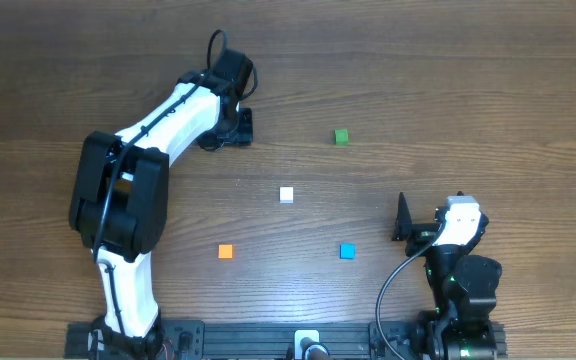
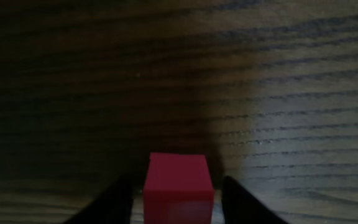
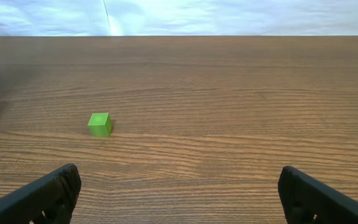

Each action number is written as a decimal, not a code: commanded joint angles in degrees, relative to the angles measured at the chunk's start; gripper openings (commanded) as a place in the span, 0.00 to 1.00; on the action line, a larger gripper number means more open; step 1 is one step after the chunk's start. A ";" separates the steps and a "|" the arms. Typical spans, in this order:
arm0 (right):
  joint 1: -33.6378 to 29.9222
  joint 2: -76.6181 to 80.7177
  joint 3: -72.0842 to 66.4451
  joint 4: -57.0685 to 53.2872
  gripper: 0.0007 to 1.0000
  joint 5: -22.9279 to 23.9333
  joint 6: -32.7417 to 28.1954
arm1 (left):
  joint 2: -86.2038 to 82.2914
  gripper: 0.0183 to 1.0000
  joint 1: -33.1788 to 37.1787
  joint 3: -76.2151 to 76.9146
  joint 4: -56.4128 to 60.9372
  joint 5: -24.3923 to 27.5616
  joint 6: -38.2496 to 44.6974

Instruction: Stack Cubes

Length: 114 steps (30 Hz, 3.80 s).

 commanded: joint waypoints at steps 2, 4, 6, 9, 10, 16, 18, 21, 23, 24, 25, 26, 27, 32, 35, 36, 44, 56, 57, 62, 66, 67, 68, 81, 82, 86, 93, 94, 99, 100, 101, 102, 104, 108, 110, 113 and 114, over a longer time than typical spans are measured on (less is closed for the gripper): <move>-0.35 -0.44 -0.44 0.00 0.99 -0.46 -0.24 | 0.63 0.31 0.22 1.14 0.15 -0.83 -0.83; -0.35 -0.44 -0.44 0.00 0.99 -0.46 -0.24 | 0.63 0.27 0.22 1.14 0.15 -0.66 -0.83; -0.35 -0.44 -0.44 0.00 0.99 -0.46 -0.24 | 0.46 0.19 0.15 1.14 -0.09 -0.44 -1.36; -0.35 -0.44 -0.44 0.00 0.99 -0.46 -0.24 | -3.19 0.04 -1.27 1.14 -1.81 -0.44 -4.35; -0.35 -0.44 -0.44 0.00 0.99 -0.46 -0.24 | -4.74 0.02 -1.99 1.14 -2.40 -0.63 -5.66; -0.35 -0.44 -0.44 0.00 0.99 -0.46 -0.26 | -16.48 0.02 -11.30 1.14 -9.68 -1.14 -15.30; -0.35 -0.44 -0.44 0.00 0.99 -0.46 -0.24 | -18.71 0.02 -15.15 1.14 -12.50 -2.19 -19.43; -0.35 -0.44 -0.44 0.00 0.99 -0.46 -0.26 | -19.71 0.02 -22.73 1.05 -16.33 -2.45 -27.41; -0.35 -0.44 -0.44 0.00 0.99 -0.46 -0.24 | -19.56 0.02 -24.85 0.28 -15.61 -2.84 -28.26; -0.35 -0.44 -0.44 0.00 0.99 -0.48 -0.24 | -19.50 0.02 -26.14 -1.11 -14.75 -2.84 -29.24; -0.35 -0.44 -0.44 0.00 0.99 -0.46 -0.24 | -19.50 0.02 -26.69 -2.21 -14.08 -2.80 -29.35; -0.35 -0.44 -0.44 0.00 0.99 -0.46 -0.24 | -19.50 0.02 -27.12 -3.43 -13.25 -2.82 -29.55; -0.35 -0.44 -0.44 0.00 0.99 -0.46 -0.24 | -19.50 0.02 -27.34 -4.48 -12.48 -2.80 -29.55; -0.35 -0.44 -0.44 0.00 0.99 -0.46 -0.26 | -19.50 0.02 -27.50 -9.35 -9.46 -3.28 -30.71; -0.35 -0.44 -0.44 0.00 0.99 -0.48 -0.24 | -19.06 0.02 -27.47 -9.57 -8.70 -4.39 -30.82; -0.35 -0.44 -0.44 0.00 0.99 -0.48 -0.24 | -18.80 0.02 -27.36 -9.57 -8.50 -4.57 -30.82; -0.35 -0.44 -0.44 0.00 0.99 -0.48 -0.24 | -14.73 0.02 -26.34 -9.57 -6.38 -4.74 -30.80; -0.35 -0.44 -0.44 0.00 0.99 -0.46 -0.24 | -11.32 0.02 -25.88 -9.57 -4.66 -5.35 -30.58; -0.35 -0.44 -0.44 0.00 0.99 -0.46 -0.26 | -11.13 0.02 -25.88 -9.55 -4.63 -5.35 -30.56; -0.35 -0.44 -0.44 0.00 0.99 -0.48 -0.24 | -10.84 0.02 -25.86 -9.57 -3.17 -5.33 -28.35; -0.35 -0.44 -0.44 0.00 0.99 -0.46 -0.24 | -10.58 0.02 -25.73 -9.57 -3.17 -5.14 -27.98; -0.35 -0.44 -0.44 0.00 0.99 -0.48 -0.24 | -10.38 0.02 -25.64 -9.57 -3.19 -5.14 -27.96; -0.35 -0.44 -0.44 0.00 0.99 -0.46 -0.24 | -10.36 0.02 -25.59 -9.57 -3.19 -5.14 -27.96; -0.35 -0.44 -0.44 0.00 0.99 -0.46 -0.24 | -9.22 0.02 -25.07 -9.57 -3.39 -5.07 -27.96; -0.35 -0.44 -0.44 0.00 0.99 -0.48 -0.24 | -9.16 0.02 -25.07 -9.57 -3.39 -4.92 -27.96; -0.35 -0.44 -0.44 0.00 0.99 -0.46 -0.24 | -9.11 0.02 -25.07 -9.57 -3.37 -4.76 -27.96; -0.35 -0.44 -0.44 0.00 0.99 -0.46 -0.24 | -9.11 0.16 -25.07 -9.57 -3.37 -4.70 -27.98; -0.35 -0.44 -0.44 0.00 0.99 -0.46 -0.24 | -9.11 0.21 -25.07 -9.57 -3.39 -4.70 -27.98; -0.35 -0.44 -0.44 0.00 0.99 -0.46 -0.24 | -9.11 0.42 -25.07 -9.57 -3.37 -4.46 -27.98; -0.35 -0.44 -0.44 0.00 0.99 -0.48 -0.24 | -9.11 0.44 -25.07 -9.57 -3.37 -4.46 -28.00; -0.35 -0.44 -0.44 0.00 0.99 -0.48 -0.24 | -9.11 0.45 -25.07 -9.57 -3.34 -4.46 -27.98; -0.35 -0.44 -0.44 0.00 0.99 -0.46 -0.24 | -9.11 0.52 -25.07 -9.55 -3.34 -4.46 -28.00; -0.35 -0.44 -0.44 0.00 0.99 -0.46 -0.24 | -9.94 0.73 -25.07 -9.55 -3.37 -4.46 -27.98; -0.35 -0.44 -0.44 0.00 0.99 -0.46 -0.24 | -18.36 1.00 -25.07 -9.55 -3.43 -4.28 -27.96; -0.35 -0.44 -0.44 0.00 0.99 -0.48 -0.26 | -22.58 1.00 -25.07 -9.55 -3.65 -4.33 -27.69; -0.35 -0.44 -0.44 0.00 0.99 -0.46 -0.24 | -31.28 1.00 -25.07 -9.73 -8.20 -6.25 -27.74; -0.35 -0.44 -0.44 0.00 0.99 -0.48 -0.24 | -33.24 1.00 -25.07 -10.10 -9.97 -7.02 -27.74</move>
